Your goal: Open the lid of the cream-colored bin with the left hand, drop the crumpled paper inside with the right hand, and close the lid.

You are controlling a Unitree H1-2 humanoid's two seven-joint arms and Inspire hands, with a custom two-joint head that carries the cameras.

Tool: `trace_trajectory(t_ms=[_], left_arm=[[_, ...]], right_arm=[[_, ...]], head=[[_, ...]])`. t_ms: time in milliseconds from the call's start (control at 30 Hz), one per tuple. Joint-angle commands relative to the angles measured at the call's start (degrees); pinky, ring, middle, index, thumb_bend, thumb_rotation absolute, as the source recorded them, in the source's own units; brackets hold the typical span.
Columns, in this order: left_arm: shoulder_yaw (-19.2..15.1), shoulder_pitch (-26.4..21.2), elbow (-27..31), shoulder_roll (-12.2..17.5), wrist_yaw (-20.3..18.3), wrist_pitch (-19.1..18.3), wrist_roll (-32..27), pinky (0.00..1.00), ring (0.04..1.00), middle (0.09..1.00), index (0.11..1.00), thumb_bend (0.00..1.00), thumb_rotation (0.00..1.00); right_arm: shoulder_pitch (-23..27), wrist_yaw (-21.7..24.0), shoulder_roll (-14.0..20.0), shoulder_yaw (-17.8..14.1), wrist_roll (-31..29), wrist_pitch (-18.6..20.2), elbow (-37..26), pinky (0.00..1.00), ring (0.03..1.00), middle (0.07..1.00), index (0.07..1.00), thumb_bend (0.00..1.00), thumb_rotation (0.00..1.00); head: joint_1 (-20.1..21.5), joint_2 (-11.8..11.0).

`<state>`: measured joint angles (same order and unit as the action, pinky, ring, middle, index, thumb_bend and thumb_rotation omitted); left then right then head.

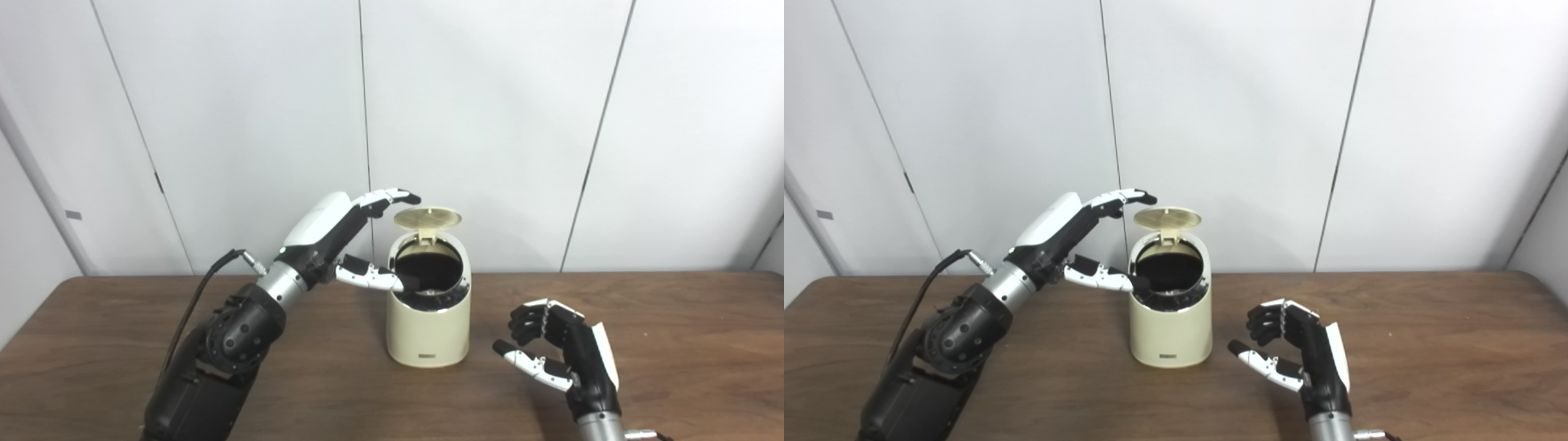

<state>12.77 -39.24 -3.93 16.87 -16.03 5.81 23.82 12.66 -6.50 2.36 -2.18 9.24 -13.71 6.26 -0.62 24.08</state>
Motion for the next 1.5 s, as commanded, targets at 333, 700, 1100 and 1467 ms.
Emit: trace_trajectory(t_ms=[333, 700, 1100, 1467], left_arm=[[-0.37, -0.43, 1.36, 0.85, -0.23, 1.6, -0.74, 0.81, 0.942, 0.919, 0.904, 0.9, 0.37], [-0.52, -0.49, -0.44, 0.06, 1.09, 3.38, 0.08, 0.82, 0.945, 0.918, 0.905, 0.89, 0.36], [-1.24, -1.53, -1.09, -0.01, 1.51, 3.58, 0.4, 0.83, 0.951, 0.931, 0.919, 0.88, 0.36], [-1.83, -1.97, -0.91, -0.53, 1.87, 3.56, 0.12, 0.83, 0.956, 0.937, 0.917, 0.87, 0.35]], right_arm=[[2.53, -1.11, -0.49, 0.12, 0.73, -1.65, -1.48, 0.4, 0.45, 0.486, 0.49, 0.52, 0.0], [2.38, -1.17, -0.76, 0.13, 0.84, -1.3, -1.72, 0.38, 0.445, 0.486, 0.494, 0.52, 0.0], [2.43, -1.1, -0.91, 0.23, 0.99, -0.97, -1.73, 0.38, 0.443, 0.483, 0.497, 0.52, 0.0], [2.13, -1.52, -0.98, 0.56, 2.29, -0.29, -1.84, 0.39, 0.44, 0.479, 0.502, 0.52, 0.0]], head=[[0.4, 0.15], [0.65, 0.16], [0.49, 0.15], [0.56, 0.1]])
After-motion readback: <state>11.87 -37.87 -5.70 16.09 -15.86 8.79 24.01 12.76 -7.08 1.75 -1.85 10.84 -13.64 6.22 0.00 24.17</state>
